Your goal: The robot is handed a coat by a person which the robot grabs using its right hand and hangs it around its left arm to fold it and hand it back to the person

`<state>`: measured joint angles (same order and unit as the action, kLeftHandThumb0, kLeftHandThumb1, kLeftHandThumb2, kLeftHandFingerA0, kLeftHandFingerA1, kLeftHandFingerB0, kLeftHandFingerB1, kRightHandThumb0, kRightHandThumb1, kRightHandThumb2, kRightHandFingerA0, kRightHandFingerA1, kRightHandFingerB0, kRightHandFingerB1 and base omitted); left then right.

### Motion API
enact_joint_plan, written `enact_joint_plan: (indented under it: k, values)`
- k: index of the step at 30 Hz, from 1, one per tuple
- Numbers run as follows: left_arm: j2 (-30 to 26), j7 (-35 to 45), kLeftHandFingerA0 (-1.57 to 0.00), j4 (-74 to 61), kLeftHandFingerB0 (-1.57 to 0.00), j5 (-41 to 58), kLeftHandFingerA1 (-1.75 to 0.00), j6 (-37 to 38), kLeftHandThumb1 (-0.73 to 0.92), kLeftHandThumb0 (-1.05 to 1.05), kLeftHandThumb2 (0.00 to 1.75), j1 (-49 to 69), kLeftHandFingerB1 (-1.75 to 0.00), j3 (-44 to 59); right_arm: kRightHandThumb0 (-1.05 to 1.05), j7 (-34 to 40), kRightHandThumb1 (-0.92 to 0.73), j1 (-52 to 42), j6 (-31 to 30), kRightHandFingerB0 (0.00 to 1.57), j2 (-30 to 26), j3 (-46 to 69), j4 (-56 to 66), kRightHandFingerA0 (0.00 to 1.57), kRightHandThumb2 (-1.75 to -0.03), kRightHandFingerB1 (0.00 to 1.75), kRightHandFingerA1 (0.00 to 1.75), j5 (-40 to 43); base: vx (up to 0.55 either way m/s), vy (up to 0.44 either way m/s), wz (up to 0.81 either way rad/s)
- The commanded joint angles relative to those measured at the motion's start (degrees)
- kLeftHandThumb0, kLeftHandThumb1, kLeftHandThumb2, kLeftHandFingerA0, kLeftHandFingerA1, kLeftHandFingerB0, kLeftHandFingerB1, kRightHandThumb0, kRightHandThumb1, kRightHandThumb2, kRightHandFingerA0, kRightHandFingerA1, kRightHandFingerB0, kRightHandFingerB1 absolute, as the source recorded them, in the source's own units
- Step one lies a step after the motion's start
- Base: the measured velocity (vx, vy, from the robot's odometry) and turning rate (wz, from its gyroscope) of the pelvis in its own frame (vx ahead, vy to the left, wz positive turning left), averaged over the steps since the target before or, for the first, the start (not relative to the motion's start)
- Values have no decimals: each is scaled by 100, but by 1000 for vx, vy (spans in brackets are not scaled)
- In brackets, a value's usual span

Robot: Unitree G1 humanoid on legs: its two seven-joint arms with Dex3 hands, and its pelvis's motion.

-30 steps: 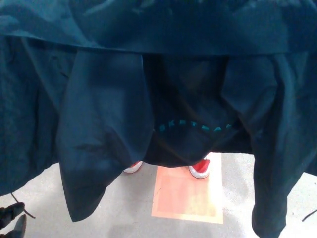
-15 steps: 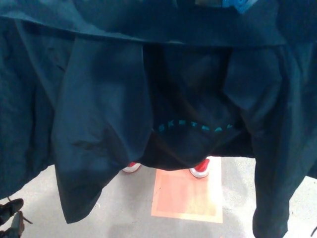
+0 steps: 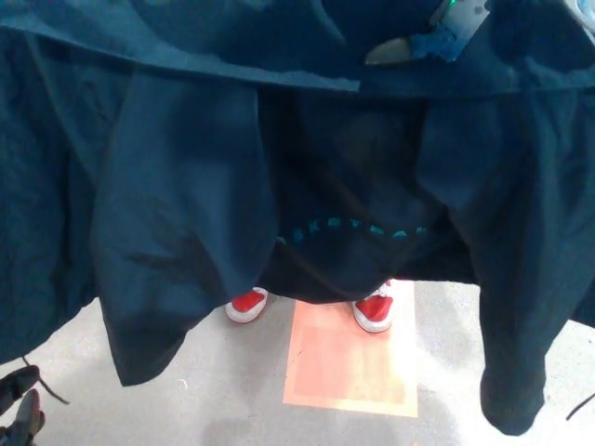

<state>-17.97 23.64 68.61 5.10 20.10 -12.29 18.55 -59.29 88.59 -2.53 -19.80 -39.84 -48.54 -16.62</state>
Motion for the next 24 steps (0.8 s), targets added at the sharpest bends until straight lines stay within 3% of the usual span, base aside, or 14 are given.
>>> enact_joint_plan:
  k: [1,2,3,5,7,8,10,11,12,15,18,19,22,24]
  values:
    - [-25,114,-14,-41,-13,198,-31,136,92,-71,67,109,-30,66,-86,-318,-59,47,-274,0,201,-221,-20,0,-103,16,20,-638,0,0,0]
    - [1,105,0,-42,0,246,-48,103,58,-35,112,98,-48,102,-86,-141,-59,-26,-168,6,212,-309,-15,3,-99,23,21,-808,0,0,0]
    - [11,117,-7,-53,-2,257,-45,107,72,-72,105,103,-41,103,-39,120,-30,-110,-49,0,182,-360,55,0,-96,45,48,-946,0,0,0]
    - [10,104,-5,-78,-4,219,-44,131,73,-71,106,114,-39,65,-93,1055,-63,-365,-94,75,165,-446,254,87,-63,44,49,-1365,0,0,0]
    - [-1,93,-5,-80,-4,185,-44,162,73,-72,107,110,-38,37,-89,1506,-68,-510,-35,92,172,-411,263,109,-63,50,53,-1481,0,0,0]
    - [-5,108,-5,-72,-4,179,-44,198,71,-74,106,98,-39,32,-76,2027,-77,-690,134,62,112,-393,367,118,-65,42,69,-1613,0,0,0]
    - [-14,52,0,-88,0,105,-48,318,54,-36,111,112,-48,-24,-62,3128,-89,-1071,495,52,-35,-432,548,90,-66,40,88,-1958,0,0,0]
    - [-25,45,0,-98,0,86,-48,356,54,-36,111,138,-48,-38,-50,3241,-71,-1129,510,42,-30,-433,535,81,-110,57,91,-1987,0,0,0]
    - [-36,82,0,-94,0,95,-48,388,53,-37,110,155,-48,-35,-54,3334,-92,-1182,516,62,-22,-423,497,85,-67,46,105,-1993,0,0,0]
    - [-69,85,0,-108,0,35,-48,456,54,-36,111,190,-47,-90,-39,3418,-86,-1230,507,53,-18,-428,431,75,-66,43,51,-2025,0,0,0]
    - [-73,28,0,-138,0,-3,-47,460,53,-36,111,211,-48,-131,-35,4011,-79,-1419,679,75,7,-224,285,84,-69,94,156,-1936,0,0,0]
    - [-60,59,0,-140,0,45,-47,418,53,-36,110,204,-48,-100,-39,4192,-83,-1472,697,71,26,-123,243,80,-64,67,110,-1871,0,0,0]
    - [-28,136,0,-148,0,148,-47,303,53,-36,110,182,-48,-36,-39,4445,-85,-1545,698,70,46,122,218,78,-65,92,118,-1716,0,0,0]
    - [-13,152,-1,-175,0,115,-48,321,53,-36,111,195,-48,-76,-36,4721,-88,-1556,729,77,56,340,160,87,-66,70,80,-1603,0,0,0]
